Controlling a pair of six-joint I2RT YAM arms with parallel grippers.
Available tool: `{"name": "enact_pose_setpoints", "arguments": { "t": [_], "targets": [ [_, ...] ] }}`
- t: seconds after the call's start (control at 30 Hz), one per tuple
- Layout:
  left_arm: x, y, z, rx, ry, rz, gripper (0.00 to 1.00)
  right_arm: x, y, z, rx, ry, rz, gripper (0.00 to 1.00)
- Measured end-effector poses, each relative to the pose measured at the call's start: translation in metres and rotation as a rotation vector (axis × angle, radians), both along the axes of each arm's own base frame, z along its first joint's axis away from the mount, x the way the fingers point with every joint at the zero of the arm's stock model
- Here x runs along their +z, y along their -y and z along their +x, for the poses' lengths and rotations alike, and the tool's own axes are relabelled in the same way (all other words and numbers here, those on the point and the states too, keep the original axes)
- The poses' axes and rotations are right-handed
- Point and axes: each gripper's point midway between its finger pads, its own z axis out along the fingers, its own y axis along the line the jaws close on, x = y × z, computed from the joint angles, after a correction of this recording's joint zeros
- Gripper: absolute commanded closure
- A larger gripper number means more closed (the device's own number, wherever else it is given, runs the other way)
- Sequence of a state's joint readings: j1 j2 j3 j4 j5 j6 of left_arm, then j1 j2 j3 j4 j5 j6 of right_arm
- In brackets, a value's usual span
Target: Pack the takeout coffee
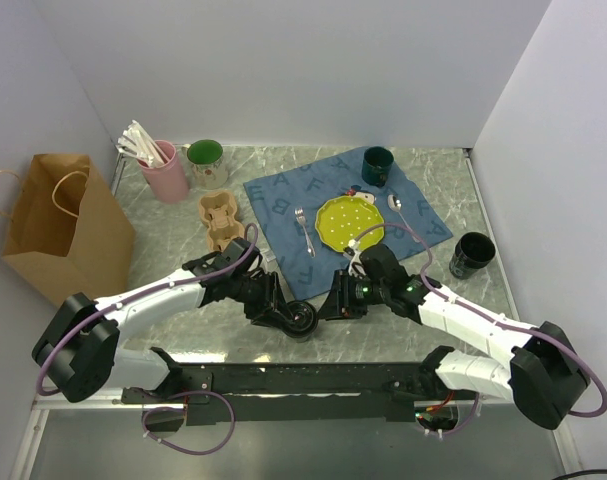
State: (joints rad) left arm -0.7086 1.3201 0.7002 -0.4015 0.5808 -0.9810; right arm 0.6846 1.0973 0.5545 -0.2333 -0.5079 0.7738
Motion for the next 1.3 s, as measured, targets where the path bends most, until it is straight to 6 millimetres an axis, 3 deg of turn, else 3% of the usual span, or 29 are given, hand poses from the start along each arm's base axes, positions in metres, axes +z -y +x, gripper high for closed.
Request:
{"name": "enact_pose_setpoints", "arguments": {
  "t": [0.23, 0.5, 0.93, 1.1, 1.23, 1.3],
  "targets": [
    [0.0, 0.0, -0.001, 0.0, -0.002, 0.003, 0.57, 0.001, -0.008, -0.001, 0.01, -0.017, 0.031, 0.59],
    [-0.001, 0.0, -0.001, 0.0, -0.003, 0.005, 0.58, -0.002, -0.01, -0.002, 0.002, -0.024, 0.045, 0.71],
    [-0.005, -0.005, -0.006, 0.007, -0.046, 0.017, 0.57, -0.012, -0.02, 0.001, -0.01, 0.055, 0.223, 0.85],
    [-0.005, -0.006, -0.008, 0.01, -0.064, 0.018, 0.58, -0.013, -0.023, 0.004, -0.016, 0.071, 0.27, 0.79],
    [-0.004, -0.006, -0.007, 0.013, -0.067, 0.021, 0.57, -0.011, -0.021, 0.005, -0.026, 0.082, 0.248, 0.64],
    [-0.001, -0.005, -0.006, 0.016, -0.06, 0.025, 0.57, -0.006, -0.019, 0.006, -0.028, 0.094, 0.219, 0.61]
  ]
}}
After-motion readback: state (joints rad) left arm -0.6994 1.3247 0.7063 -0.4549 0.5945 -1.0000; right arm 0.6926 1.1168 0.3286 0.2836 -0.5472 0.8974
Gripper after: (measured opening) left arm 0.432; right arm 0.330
